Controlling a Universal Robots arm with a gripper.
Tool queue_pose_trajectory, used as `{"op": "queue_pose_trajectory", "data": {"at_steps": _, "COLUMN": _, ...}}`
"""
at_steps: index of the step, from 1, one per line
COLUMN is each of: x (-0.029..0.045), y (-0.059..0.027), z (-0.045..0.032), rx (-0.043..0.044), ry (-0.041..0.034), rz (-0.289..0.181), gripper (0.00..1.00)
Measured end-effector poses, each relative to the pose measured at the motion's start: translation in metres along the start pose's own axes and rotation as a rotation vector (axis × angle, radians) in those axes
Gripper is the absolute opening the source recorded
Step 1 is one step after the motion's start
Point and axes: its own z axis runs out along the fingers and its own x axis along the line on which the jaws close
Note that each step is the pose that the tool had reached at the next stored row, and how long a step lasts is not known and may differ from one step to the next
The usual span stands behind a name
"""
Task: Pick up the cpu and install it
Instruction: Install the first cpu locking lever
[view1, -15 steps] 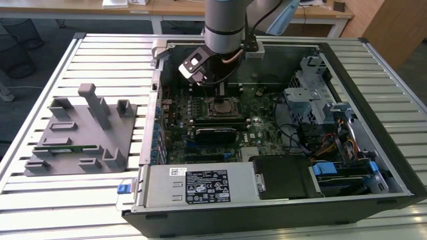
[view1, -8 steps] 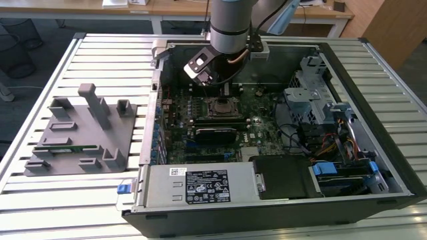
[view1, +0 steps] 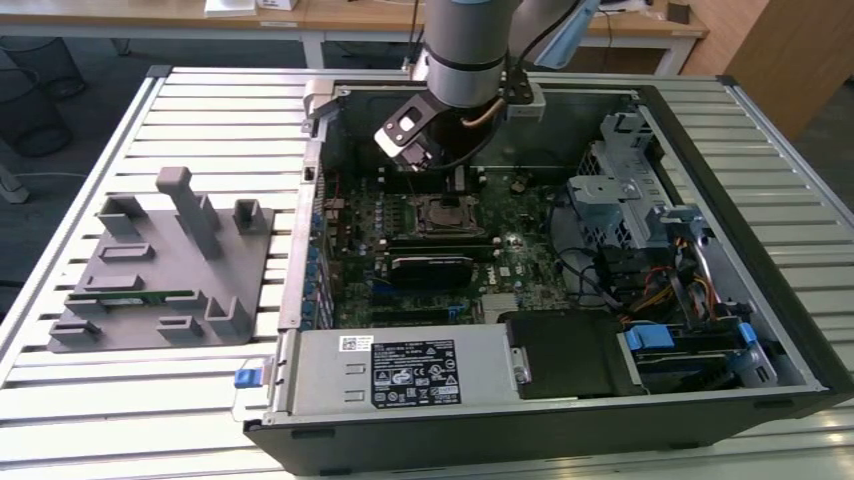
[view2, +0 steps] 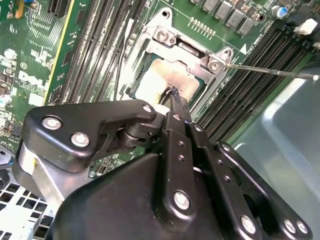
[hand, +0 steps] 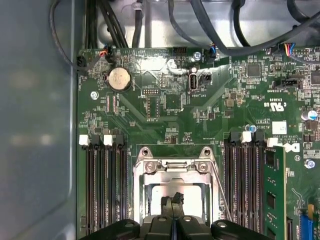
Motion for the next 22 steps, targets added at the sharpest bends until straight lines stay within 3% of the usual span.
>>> {"op": "queue_pose_trajectory", "data": {"at_steps": 5, "x": 0.0002, "y": 0.0002, "z": -0.004, "rx": -0.0001, "ry": 0.0002, "rz": 0.0, "gripper": 0.11}}
{"op": "queue_pose_trajectory", "data": {"at_steps": 18, "x": 0.0012, "y": 0.0001, "z": -0.0578, "rx": -0.0003, "ry": 0.0001, "rz": 0.0, "gripper": 0.11}}
{"op": "queue_pose_trajectory", "data": {"at_steps": 22, "x": 0.0012, "y": -0.0036, "z": -0.0625, "rx": -0.0016, "ry": 0.0006, "rz": -0.012, "gripper": 0.11}}
